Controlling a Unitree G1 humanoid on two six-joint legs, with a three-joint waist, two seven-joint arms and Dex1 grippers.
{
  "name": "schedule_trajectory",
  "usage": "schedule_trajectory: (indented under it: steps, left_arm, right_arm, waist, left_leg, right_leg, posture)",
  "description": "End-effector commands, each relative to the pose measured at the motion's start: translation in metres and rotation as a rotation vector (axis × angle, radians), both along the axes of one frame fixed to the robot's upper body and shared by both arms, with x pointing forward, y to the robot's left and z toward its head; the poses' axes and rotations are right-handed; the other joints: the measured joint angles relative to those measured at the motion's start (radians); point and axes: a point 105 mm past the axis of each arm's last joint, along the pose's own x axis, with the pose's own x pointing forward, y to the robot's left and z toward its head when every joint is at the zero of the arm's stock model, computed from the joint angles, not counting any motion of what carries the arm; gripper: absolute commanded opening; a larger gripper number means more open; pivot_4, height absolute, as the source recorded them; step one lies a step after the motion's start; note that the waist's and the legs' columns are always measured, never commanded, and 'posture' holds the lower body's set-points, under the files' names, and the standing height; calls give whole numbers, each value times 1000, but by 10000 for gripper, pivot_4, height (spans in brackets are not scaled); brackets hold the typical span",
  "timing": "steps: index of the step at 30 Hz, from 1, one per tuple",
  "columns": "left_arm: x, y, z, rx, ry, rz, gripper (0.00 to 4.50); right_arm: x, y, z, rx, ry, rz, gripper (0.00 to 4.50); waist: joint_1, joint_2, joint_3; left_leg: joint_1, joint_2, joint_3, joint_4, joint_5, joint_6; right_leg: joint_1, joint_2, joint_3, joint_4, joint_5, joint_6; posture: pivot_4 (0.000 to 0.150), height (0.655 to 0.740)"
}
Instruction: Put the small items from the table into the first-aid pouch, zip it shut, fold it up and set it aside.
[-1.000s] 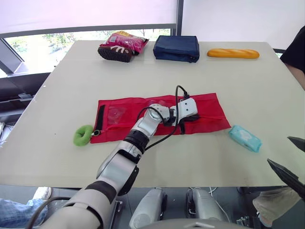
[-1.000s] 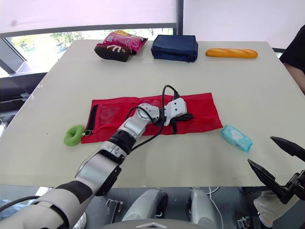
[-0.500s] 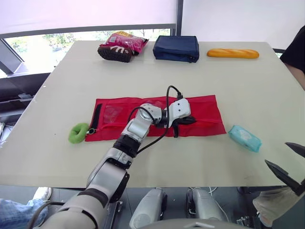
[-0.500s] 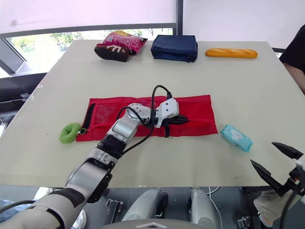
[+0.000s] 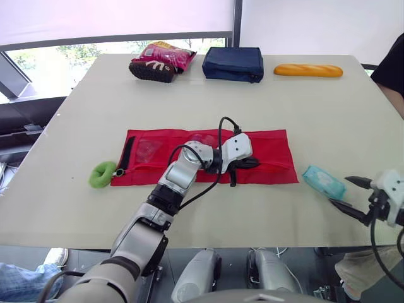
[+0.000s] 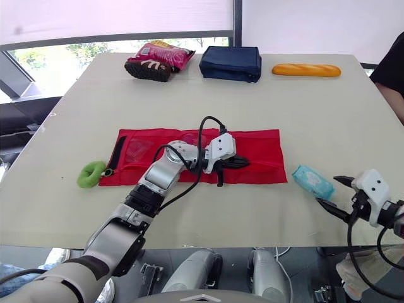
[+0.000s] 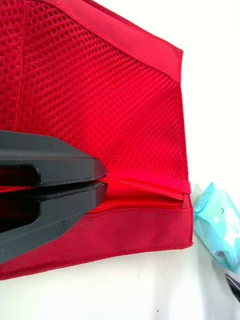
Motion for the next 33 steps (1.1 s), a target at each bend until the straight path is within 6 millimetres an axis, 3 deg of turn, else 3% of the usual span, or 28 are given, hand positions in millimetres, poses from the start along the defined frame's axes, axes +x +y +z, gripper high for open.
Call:
schedule_trajectory:
  steps: [1, 4, 9, 13, 15, 18, 20, 23, 30, 33]
  left_arm:
    - [-1, -3, 13, -32, -34, -8, 570]
    - [-2, -3, 13, -37, -27, -10, 0]
    - [0, -1, 15, -40, -27, -2, 0]
    - [-2, -6, 18, -71, -6, -3, 0]
    - [-6, -10, 20, -87, 19, -21, 0]
    - [-10, -17, 24, -111, 50, -40, 0]
    - [-16, -25, 23, -116, 65, -65, 0]
    - [-27, -37, 23, -122, 87, -107, 0]
    - [-44, -59, 25, -123, 97, -192, 0]
    - [-50, -65, 26, -127, 97, -212, 0]
  right_arm:
    - [7, 4, 1, -24, 11, 33, 45000]
    - [11, 14, 1, 1, 26, 66, 37815]
    - [4, 7, 6, -32, 28, 47, 14710]
    - [-9, 4, 18, -34, 20, 24, 3263]
    - [-20, 15, 31, 4, 19, 32, 3242]
    - [-38, 47, 50, 94, 31, 73, 3241]
    - [-48, 72, 50, 111, 60, 91, 3241]
    - [-51, 95, 46, 124, 85, 27, 3241]
    - [-29, 112, 28, 120, 115, -221, 3241]
    - [-22, 110, 16, 111, 147, -337, 3241]
  waist:
    - [2, 0, 0]
    - [4, 0, 0]
    - [4, 0, 0]
    - [7, 0, 0]
    - [8, 1, 0]
    - [1, 1, 0]
    - [4, 2, 0]
    - [6, 2, 0]
    - [7, 1, 0]
    - [6, 2, 0]
  left_leg:
    - [0, 0, 0, 0, 0, 0]
    - [0, 0, 0, 0, 0, 0]
    - [0, 0, 0, 0, 0, 0]
    - [0, 0, -1, 0, 0, 0]
    - [-1, 0, -1, 1, 0, 0]
    - [-1, 0, -1, 1, 0, 0]
    - [-1, 0, -1, 1, 0, 0]
    - [-2, 1, -3, 1, 0, 0]
    - [-3, 0, -2, 4, 0, 0]
    - [-3, 0, -2, 4, 0, 0]
  right_leg:
    - [0, 0, 0, 0, 0, 0]
    - [0, 0, 0, 0, 0, 0]
    - [0, 0, 0, 0, 0, 0]
    - [0, 0, 0, 0, 0, 0]
    - [0, 0, 0, 0, 0, 0]
    - [0, 0, 0, 0, 0, 0]
    - [0, 0, 0, 1, 0, 0]
    - [0, 0, -2, 0, 0, 0]
    - [0, -1, -1, -1, 1, 1]
    - [0, 0, -1, 0, 0, 1]
  posture:
    - [1500, 7395]
    - [1500, 7395]
    - [1500, 7395]
    - [1500, 7395]
    - [1500, 7395]
    - [1500, 7395]
    - [1500, 7395]
    - [1500, 7395]
    - [1500, 7395]
    - [1500, 7395]
